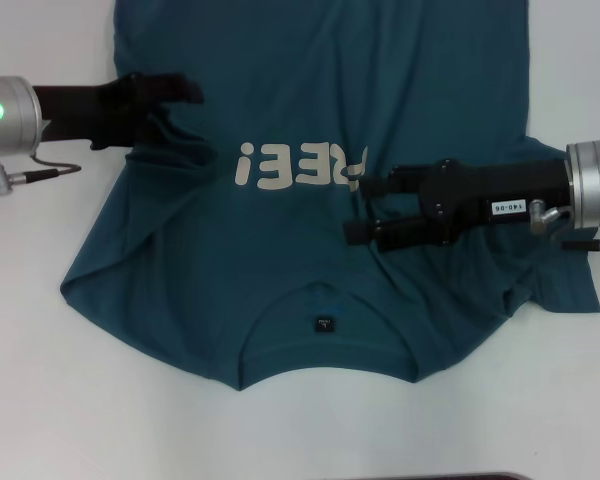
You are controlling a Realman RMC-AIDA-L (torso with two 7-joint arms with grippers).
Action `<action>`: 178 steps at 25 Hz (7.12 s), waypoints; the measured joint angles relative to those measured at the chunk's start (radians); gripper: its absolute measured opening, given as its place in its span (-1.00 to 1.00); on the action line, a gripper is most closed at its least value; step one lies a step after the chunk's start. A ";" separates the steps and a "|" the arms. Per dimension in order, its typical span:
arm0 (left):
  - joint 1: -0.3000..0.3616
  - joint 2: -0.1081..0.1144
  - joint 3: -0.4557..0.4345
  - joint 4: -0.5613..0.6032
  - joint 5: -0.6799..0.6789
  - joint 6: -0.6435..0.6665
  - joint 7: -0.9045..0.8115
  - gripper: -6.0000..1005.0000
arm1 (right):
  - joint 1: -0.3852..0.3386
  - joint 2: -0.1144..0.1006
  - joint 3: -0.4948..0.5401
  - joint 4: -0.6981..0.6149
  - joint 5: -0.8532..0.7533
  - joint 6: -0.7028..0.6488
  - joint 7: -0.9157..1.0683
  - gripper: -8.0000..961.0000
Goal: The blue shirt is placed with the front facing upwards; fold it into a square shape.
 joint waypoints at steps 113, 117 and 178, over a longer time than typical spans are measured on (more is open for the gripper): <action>0.085 0.036 0.050 -0.056 -0.078 0.023 0.110 0.71 | -0.031 0.006 0.000 0.010 -0.001 0.026 -0.003 0.90; 0.087 0.035 0.056 -0.044 -0.069 0.017 0.134 0.71 | -0.031 0.006 0.000 0.010 -0.001 0.027 -0.008 0.90; 0.195 -0.003 -0.060 -0.094 -0.168 0.503 0.659 0.71 | -0.034 0.008 0.010 0.010 0.018 0.039 -0.023 0.90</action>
